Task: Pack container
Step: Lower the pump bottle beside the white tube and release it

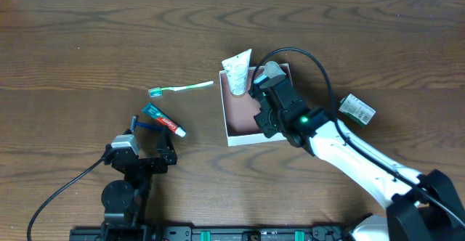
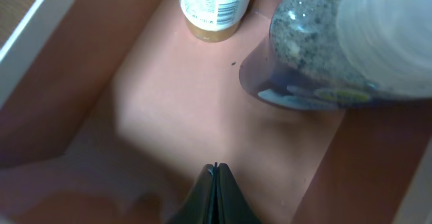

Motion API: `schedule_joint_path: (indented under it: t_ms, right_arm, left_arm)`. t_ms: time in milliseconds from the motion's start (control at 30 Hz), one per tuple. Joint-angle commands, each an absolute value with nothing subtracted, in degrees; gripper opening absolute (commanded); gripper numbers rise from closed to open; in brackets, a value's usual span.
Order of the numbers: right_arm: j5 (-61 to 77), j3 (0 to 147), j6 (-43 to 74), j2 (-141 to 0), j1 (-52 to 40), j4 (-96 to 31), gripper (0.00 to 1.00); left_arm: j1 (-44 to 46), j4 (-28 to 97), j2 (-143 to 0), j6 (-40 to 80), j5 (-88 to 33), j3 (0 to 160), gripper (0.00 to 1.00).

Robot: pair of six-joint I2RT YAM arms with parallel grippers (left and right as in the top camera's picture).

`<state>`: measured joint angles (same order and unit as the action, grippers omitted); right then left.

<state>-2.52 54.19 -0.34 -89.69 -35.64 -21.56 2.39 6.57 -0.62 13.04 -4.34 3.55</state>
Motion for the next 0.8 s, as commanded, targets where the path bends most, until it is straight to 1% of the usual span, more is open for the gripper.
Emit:
schedule_joint_path:
  t_ms: [0, 267, 500, 767]
  right_arm:
    - [-5.1, 53.9, -2.2, -92.4, -36.0, -20.3, 0.01]
    - [-9.1, 53.9, -2.3, -97.5, -36.0, -15.0, 0.01]
    - [-13.8, 53.9, -2.7, -98.1, -35.8, -9.6, 0.01]
    - [-14.0, 53.9, -3.5, -98.1, -35.2, -5.6, 0.01]
  left_arm:
    - [2.2, 7.1, -0.3, 12.1, -4.9, 1.8, 0.98]
    - [2.2, 7.1, -0.3, 12.1, -4.9, 1.8, 0.98]
    - [2.2, 7.1, -0.3, 12.1, -4.9, 1.8, 0.98]
    - [2.2, 7.1, -0.3, 12.1, -4.9, 1.8, 0.98]
